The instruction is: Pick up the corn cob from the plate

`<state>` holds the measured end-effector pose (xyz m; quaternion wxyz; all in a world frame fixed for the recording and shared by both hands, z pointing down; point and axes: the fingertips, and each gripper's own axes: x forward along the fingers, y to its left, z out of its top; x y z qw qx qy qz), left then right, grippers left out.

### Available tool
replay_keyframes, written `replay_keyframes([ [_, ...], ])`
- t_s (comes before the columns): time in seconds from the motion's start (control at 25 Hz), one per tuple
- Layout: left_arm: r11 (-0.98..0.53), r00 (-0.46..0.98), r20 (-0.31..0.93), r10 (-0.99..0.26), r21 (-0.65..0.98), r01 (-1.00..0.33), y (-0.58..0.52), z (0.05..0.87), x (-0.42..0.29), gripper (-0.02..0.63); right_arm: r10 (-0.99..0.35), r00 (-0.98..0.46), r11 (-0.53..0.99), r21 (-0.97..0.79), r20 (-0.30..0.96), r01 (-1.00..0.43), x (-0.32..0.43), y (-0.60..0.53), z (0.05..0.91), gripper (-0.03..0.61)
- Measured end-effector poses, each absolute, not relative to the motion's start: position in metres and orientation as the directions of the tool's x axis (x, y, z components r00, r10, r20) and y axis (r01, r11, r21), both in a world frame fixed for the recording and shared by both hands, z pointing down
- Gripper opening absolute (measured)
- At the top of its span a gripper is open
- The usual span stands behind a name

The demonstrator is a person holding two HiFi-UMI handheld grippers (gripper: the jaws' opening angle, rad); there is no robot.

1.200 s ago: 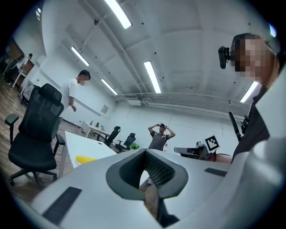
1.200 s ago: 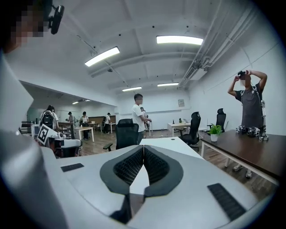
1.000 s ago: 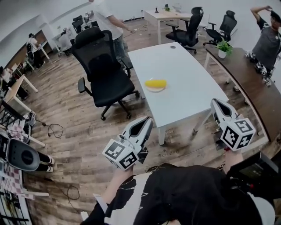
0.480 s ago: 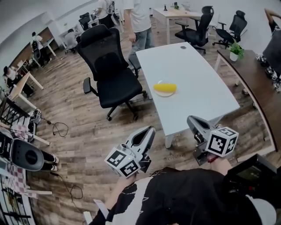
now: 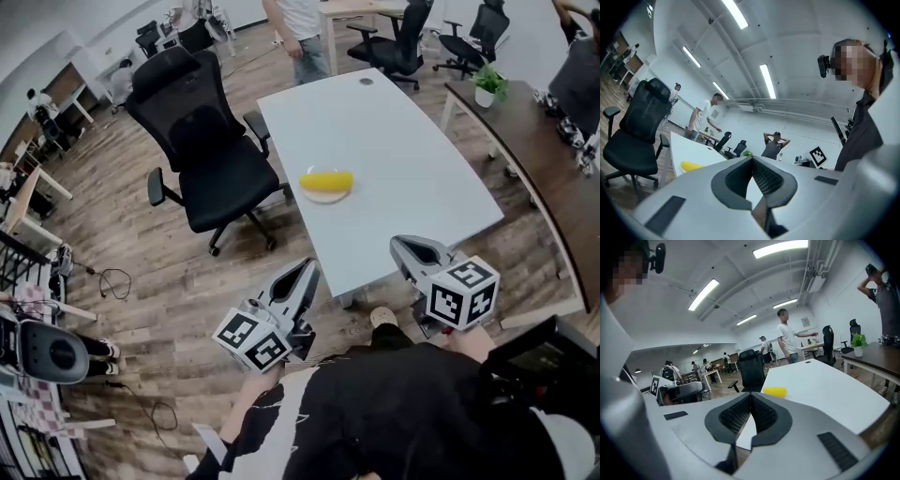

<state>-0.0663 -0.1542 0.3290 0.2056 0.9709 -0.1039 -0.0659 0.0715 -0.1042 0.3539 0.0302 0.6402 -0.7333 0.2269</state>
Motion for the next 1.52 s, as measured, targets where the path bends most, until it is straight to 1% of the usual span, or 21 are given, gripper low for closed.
replay_keyframes([
  [0.12, -0.883, 0.963, -0.079, -0.259, 0.423, -0.202, -0.167, 0.329, -0.050, 0.014, -0.921, -0.200, 0.096, -0.304, 0.333, -0.948, 0.092, -0.123, 0.353, 0.015],
  [0.32, -0.851, 0.934, -0.045, -0.355, 0.429, -0.303, -0.200, 0.338, -0.021, 0.014, -0.902, -0.265, 0.165, -0.296, 0.340, -0.941, 0.128, -0.167, 0.352, 0.015],
  [0.48, -0.824, 0.915, -0.051, -0.400, 0.457, -0.335, -0.217, 0.342, -0.005, 0.014, -0.876, -0.321, 0.216, -0.302, 0.360, -0.929, 0.150, -0.199, 0.360, 0.015],
  [0.76, -0.752, 0.844, -0.023, -0.536, 0.468, -0.465, -0.246, 0.354, 0.005, 0.014, -0.813, -0.444, 0.346, -0.302, 0.376, -0.888, 0.165, -0.254, 0.374, 0.015],
  [1.08, -0.646, 0.738, 0.014, -0.675, 0.470, -0.601, -0.249, 0.360, 0.014, 0.014, -0.737, -0.559, 0.465, -0.316, 0.380, -0.827, 0.185, -0.291, 0.388, 0.015],
  [1.28, -0.550, 0.658, 0.065, -0.750, 0.491, -0.676, -0.244, 0.373, 0.004, 0.014, -0.718, -0.586, 0.489, -0.327, 0.377, -0.809, 0.197, -0.315, 0.400, 0.015],
  [1.52, -0.513, 0.641, 0.141, -0.755, 0.482, -0.710, -0.247, 0.394, 0.006, 0.014, -0.712, -0.593, 0.463, -0.382, 0.377, -0.800, 0.206, -0.345, 0.428, 0.017],
])
